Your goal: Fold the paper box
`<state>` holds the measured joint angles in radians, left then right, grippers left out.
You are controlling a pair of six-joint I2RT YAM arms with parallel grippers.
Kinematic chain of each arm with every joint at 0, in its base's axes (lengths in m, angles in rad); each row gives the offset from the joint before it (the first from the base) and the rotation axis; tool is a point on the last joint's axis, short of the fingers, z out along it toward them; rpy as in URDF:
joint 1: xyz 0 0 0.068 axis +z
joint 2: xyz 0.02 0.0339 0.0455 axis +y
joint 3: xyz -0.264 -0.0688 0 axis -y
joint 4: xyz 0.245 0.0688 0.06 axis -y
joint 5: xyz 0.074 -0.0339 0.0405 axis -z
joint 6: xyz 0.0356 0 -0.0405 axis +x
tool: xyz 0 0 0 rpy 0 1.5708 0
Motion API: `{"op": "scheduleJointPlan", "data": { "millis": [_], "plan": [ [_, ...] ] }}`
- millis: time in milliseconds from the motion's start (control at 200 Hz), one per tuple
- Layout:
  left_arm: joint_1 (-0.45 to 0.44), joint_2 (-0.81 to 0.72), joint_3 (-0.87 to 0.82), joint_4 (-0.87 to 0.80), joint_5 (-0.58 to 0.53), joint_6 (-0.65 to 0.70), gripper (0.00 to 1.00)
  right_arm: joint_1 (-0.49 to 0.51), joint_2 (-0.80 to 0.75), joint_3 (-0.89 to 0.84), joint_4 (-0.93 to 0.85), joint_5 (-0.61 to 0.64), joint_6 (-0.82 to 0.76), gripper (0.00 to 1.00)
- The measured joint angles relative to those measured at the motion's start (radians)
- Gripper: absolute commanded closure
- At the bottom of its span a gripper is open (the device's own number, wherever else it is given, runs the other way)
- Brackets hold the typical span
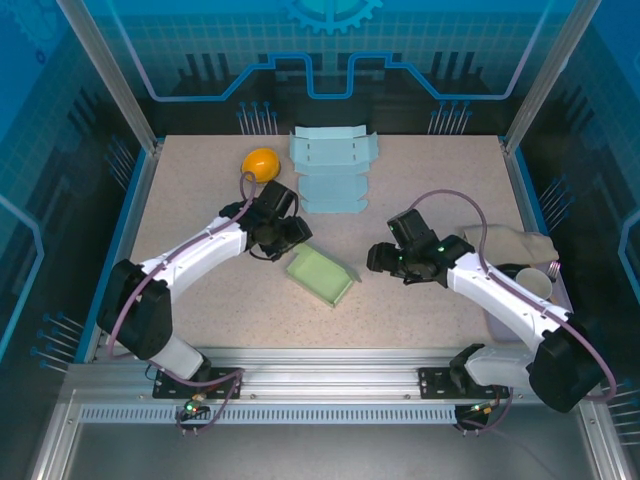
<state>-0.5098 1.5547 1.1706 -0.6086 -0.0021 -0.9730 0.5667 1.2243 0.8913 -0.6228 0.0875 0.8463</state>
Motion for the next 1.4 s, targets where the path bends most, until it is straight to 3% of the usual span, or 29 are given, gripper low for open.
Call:
{"op": "scheduleJointPlan", "data": {
  "millis": [150, 415, 665, 935, 1396],
  "plan": [
    [0.0, -0.015, 0.016, -0.032, -0.028, 0.053, 0.27, 0.0, -0.035, -0.03, 0.006, -0.017, 0.126, 0.35],
    [0.007, -0.046, 0.052, -0.035, -0.035, 0.23, 0.23, 0.0, -0.06, -0.062, 0.036, -0.055, 0.295, 0.36],
    [0.09, -0.027, 0.078, -0.002, 0.013, 0.318, 0.22, 0.009, -0.043, -0.068, 0.078, -0.088, 0.401, 0.36],
    [0.041, 0.049, 0.047, 0.09, 0.09, 0.259, 0.23, 0.076, 0.046, -0.067, 0.15, -0.116, 0.525, 0.36],
    [-0.026, 0.024, -0.085, 0.133, 0.093, 0.079, 0.24, 0.119, 0.109, -0.063, 0.293, -0.149, 0.653, 0.41]
  ]
}}
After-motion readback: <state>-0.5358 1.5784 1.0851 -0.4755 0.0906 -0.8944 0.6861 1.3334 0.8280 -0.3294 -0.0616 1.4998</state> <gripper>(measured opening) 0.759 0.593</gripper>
